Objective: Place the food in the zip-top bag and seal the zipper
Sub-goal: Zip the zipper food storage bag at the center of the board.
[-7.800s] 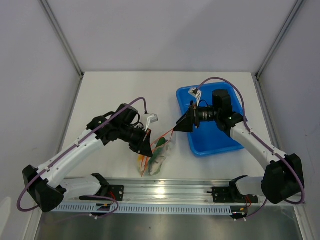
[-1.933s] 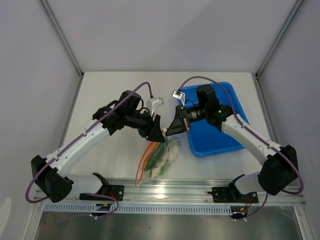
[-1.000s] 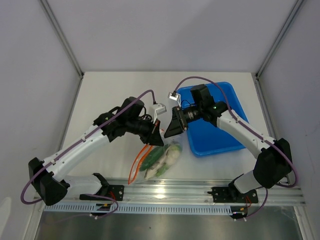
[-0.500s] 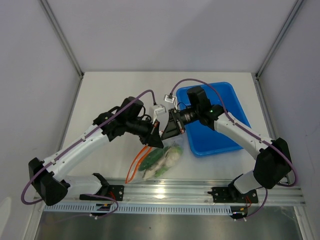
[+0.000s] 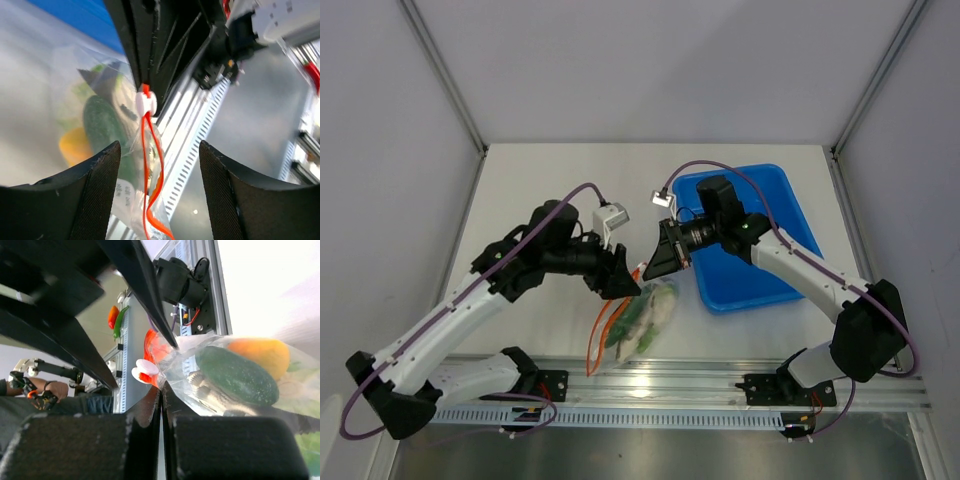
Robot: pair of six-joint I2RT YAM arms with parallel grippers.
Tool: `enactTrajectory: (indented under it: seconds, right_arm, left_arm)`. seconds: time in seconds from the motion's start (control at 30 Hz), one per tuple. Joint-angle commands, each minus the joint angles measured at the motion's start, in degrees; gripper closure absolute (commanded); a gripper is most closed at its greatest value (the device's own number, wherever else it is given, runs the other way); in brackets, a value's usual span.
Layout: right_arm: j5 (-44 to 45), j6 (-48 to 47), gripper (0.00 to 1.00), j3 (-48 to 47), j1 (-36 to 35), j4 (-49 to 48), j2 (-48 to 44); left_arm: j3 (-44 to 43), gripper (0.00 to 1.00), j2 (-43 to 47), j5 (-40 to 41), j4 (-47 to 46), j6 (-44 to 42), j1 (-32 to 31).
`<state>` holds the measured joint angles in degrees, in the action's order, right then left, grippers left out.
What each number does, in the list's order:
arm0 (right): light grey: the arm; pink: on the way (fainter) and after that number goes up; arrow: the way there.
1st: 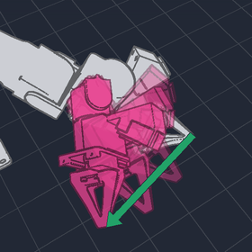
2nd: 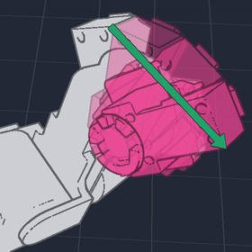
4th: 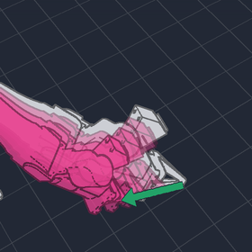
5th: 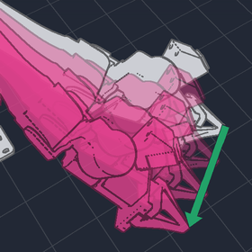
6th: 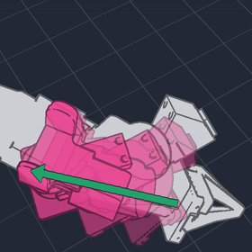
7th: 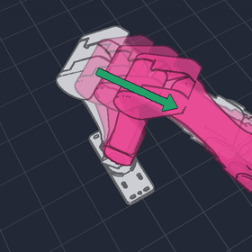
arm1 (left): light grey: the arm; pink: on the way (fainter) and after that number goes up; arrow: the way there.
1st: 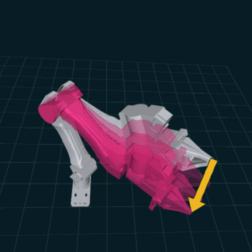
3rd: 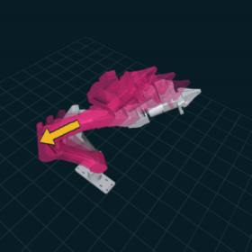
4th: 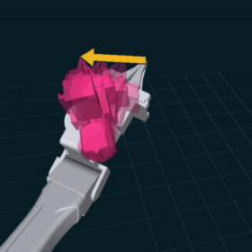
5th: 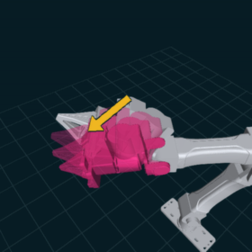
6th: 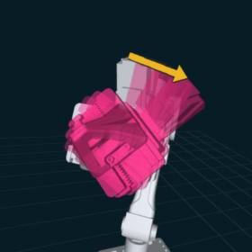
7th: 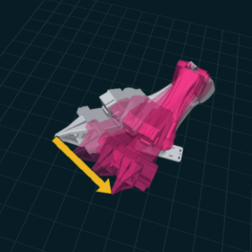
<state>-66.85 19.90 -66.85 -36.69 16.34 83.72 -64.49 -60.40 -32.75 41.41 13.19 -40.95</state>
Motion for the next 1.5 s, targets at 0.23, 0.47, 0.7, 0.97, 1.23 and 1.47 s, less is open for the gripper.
enactTrajectory:
  seconds: [0.23, 0.47, 0.7, 0.97, 1.23, 1.47]
  right_arm:
    - [0.84, 3.83, 1.00, -2.66, -0.49, -0.52, -1.29]
    - [1.02, 3.65, 1.00, -3.02, -0.67, 0.63, -0.14]
    - [1.28, 3.74, 1.00, -3.90, -0.84, 1.24, 0.83]
    - [1.99, 3.65, 1.00, -5.04, -1.02, 2.64, 1.88]
    - [2.34, 4.01, 1.00, -5.66, -1.02, 2.65, 2.76]
    - [2.25, 4.53, 1.00, -5.66, -1.02, 2.21, 3.03]
  left_arm:
    - [-3.54, 0.54, 3.89, 14.65, -3.09, 1.84, 0.52]
    - [-5.29, 0.57, 2.22, 15.09, -4.23, 1.14, 0.43]
    - [-7.84, 0.52, 0.73, 16.40, -4.58, 0.00, -2.20]
    - [-8.46, 0.53, -1.47, 17.46, -4.14, -0.62, -4.66]
    - [-7.85, 0.68, -2.09, 18.07, -3.70, -0.89, -4.93]
    - [-7.32, 0.72, -2.44, 18.60, -3.18, -0.89, -5.28]
